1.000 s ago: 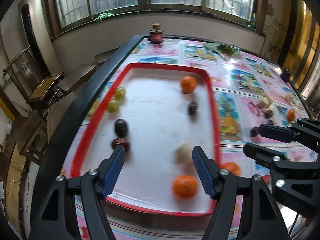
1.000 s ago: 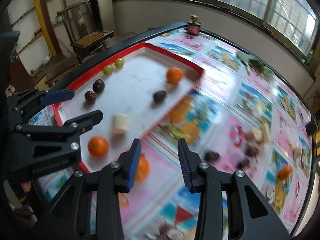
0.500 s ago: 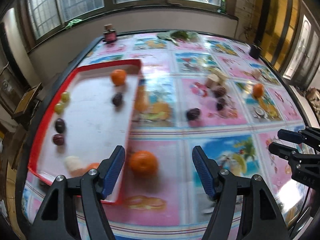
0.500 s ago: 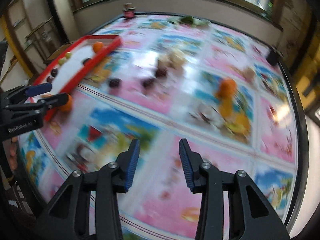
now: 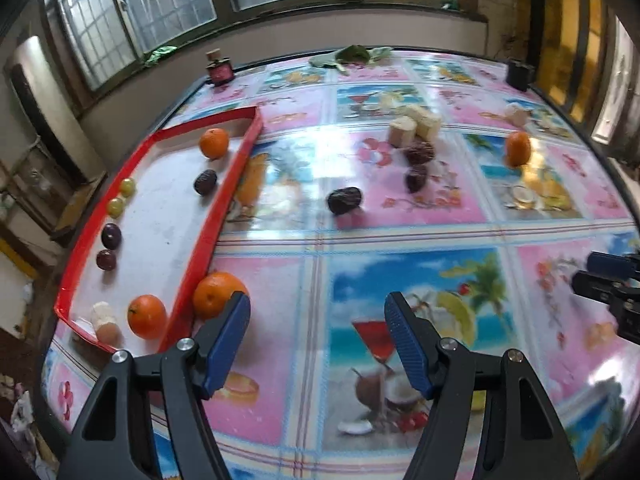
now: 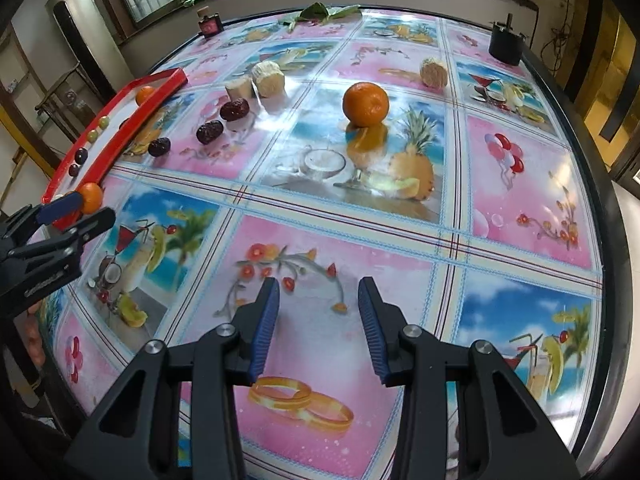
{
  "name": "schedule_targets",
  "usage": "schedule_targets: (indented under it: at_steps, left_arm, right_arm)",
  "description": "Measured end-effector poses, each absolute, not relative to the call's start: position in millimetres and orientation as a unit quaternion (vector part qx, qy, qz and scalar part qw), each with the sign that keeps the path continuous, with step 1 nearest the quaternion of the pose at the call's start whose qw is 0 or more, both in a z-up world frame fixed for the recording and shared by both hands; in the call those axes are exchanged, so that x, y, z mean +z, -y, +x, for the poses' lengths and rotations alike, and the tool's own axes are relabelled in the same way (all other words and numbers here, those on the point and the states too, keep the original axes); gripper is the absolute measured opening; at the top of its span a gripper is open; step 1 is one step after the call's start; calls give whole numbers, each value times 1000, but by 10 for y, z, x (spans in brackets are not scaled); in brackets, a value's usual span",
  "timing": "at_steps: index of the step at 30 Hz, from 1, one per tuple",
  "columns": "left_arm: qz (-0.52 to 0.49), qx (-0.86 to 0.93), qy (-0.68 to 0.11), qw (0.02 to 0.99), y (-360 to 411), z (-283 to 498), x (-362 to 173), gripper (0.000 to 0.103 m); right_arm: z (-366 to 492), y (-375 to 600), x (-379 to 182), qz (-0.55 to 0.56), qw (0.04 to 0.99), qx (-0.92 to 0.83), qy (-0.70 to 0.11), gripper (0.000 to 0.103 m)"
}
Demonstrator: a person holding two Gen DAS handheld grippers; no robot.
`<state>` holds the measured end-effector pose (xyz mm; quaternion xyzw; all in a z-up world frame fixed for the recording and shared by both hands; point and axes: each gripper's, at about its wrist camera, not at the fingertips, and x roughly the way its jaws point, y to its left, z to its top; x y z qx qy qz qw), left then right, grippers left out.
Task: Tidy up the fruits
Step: 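Grasp an orange with the right gripper while the left gripper grasps a dark date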
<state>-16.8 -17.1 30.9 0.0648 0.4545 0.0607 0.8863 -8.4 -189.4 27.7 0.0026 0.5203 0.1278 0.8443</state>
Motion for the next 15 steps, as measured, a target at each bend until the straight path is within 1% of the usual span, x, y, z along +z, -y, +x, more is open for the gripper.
schedule_targets:
  at_steps: [2, 7, 11, 15]
  left_arm:
    - [73, 86, -456, 883, 131, -124, 268, 69]
    - [39, 67, -443, 893, 69, -80, 383, 70]
    - [40, 39, -428, 902, 175, 70, 510, 70]
    - [35, 19, -437, 899, 227, 282, 533, 70]
  right_arm:
    - [-59, 1861, 283, -8, 842, 133, -523, 42]
    - [67, 1881, 351, -17, 845, 140, -515, 42]
    - [311, 2041, 485, 2, 863, 125, -490, 42]
    - [677, 2147, 488, 45, 867, 125, -480, 42]
